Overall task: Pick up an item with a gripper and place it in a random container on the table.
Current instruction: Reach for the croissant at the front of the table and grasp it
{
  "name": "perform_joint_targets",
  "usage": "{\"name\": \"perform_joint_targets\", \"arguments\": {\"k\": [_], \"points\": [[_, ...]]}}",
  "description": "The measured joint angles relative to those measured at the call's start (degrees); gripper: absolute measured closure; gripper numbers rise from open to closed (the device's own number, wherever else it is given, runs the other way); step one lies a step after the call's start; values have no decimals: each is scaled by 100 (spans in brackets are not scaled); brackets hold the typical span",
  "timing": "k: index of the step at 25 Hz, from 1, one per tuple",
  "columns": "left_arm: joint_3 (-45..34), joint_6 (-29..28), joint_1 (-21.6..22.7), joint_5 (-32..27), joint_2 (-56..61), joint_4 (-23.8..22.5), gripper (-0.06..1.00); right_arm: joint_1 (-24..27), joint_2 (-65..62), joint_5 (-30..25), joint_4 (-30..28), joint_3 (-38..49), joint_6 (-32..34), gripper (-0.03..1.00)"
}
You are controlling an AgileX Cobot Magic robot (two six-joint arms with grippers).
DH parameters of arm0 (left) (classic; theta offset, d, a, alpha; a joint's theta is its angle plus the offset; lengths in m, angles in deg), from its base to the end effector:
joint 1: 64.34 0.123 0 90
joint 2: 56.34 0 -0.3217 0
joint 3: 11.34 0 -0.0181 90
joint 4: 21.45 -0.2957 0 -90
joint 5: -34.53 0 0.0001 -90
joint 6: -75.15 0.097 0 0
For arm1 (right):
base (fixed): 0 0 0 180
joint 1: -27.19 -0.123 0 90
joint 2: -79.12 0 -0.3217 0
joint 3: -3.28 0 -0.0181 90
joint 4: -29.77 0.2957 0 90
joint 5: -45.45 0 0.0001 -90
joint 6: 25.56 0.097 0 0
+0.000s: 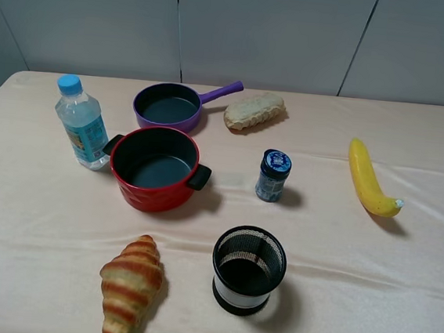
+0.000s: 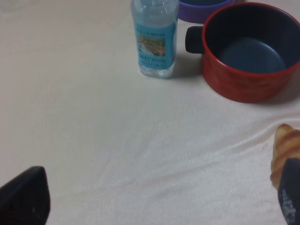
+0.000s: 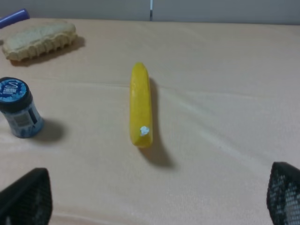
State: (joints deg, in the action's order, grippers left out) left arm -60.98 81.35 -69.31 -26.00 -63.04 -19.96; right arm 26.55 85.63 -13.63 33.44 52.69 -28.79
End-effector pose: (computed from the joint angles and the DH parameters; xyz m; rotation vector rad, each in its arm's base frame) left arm 0.0029 -0.0025 0.2956 0.1996 2.0297 -0.0177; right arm 0.0029 0.0054 0.2992 -0.0698 2.0046 0.0473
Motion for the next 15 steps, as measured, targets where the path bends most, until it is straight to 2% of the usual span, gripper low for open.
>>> {"name": "perform_joint_targets", "arguments": {"k": [15], "points": [[0, 0, 0, 0, 0, 0, -4, 0, 0, 0, 0, 0, 0, 27]]}}
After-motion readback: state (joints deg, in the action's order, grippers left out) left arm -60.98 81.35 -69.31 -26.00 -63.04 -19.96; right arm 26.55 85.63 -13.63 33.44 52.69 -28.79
